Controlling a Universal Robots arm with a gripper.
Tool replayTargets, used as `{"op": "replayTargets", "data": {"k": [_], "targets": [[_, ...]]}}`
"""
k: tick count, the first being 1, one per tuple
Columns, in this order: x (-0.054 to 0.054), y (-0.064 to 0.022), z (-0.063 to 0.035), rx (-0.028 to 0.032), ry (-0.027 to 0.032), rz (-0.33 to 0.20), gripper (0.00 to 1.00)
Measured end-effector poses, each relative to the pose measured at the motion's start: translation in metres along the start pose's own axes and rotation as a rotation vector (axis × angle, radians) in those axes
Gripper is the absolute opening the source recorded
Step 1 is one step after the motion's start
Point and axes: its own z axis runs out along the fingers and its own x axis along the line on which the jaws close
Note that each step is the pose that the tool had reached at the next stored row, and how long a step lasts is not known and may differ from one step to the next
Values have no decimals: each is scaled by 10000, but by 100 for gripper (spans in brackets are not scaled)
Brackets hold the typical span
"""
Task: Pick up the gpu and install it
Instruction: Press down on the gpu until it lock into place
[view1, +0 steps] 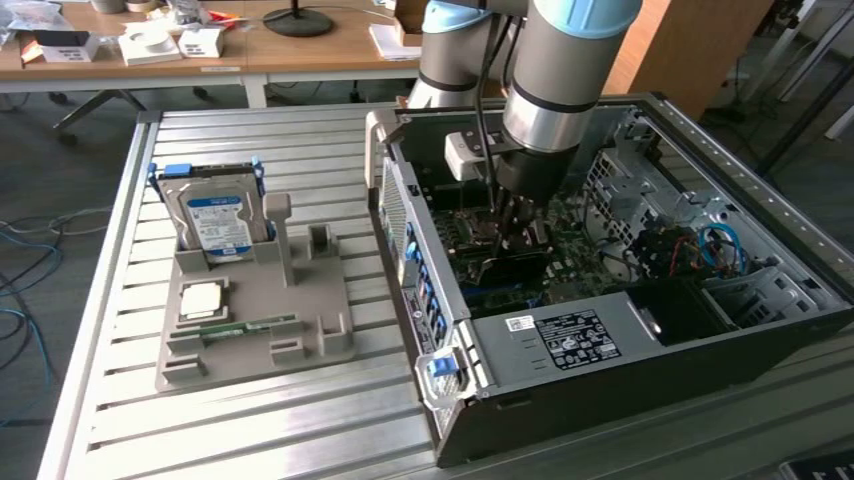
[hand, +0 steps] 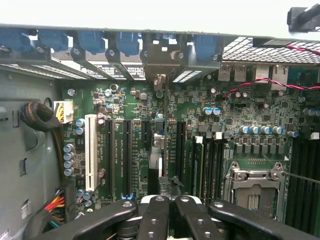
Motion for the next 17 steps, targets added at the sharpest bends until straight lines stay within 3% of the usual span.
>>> {"op": "replayTargets", "data": {"k": [17], "targets": [[-3,18,1,19,-7,0,11]]}}
